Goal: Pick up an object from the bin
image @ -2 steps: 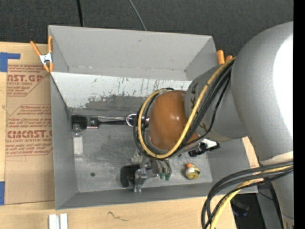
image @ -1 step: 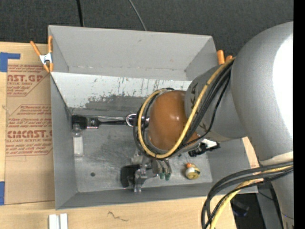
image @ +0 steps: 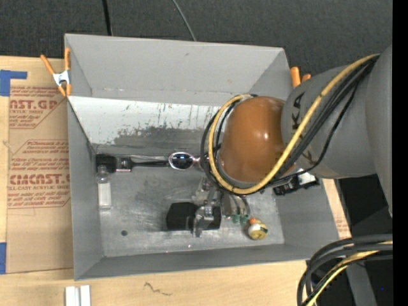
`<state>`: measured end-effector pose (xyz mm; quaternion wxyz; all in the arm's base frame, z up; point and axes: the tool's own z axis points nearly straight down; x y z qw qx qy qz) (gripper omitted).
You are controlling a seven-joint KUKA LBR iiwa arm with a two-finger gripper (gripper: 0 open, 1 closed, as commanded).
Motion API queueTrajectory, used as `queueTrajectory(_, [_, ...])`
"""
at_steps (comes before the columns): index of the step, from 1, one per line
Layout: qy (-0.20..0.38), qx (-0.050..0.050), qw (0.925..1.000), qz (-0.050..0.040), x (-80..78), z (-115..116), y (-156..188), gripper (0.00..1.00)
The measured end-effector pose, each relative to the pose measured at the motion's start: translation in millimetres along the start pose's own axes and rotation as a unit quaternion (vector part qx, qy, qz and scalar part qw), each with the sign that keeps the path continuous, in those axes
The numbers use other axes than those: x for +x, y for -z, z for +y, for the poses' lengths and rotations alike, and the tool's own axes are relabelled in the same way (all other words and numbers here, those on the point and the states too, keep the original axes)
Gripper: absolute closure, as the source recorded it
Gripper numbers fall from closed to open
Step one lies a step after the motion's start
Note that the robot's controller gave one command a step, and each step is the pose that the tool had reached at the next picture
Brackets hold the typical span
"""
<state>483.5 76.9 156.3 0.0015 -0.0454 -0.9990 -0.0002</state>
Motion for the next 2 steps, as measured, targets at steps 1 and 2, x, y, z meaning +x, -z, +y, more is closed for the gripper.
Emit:
queueTrajectory(1, [0.0,0.0,1.0,0.0,0.0,0.0,0.0,1.0])
queueTrajectory(2, [0.01,0.001,0.9999,0.0037,-1.4,2.9,46.0,1.0])
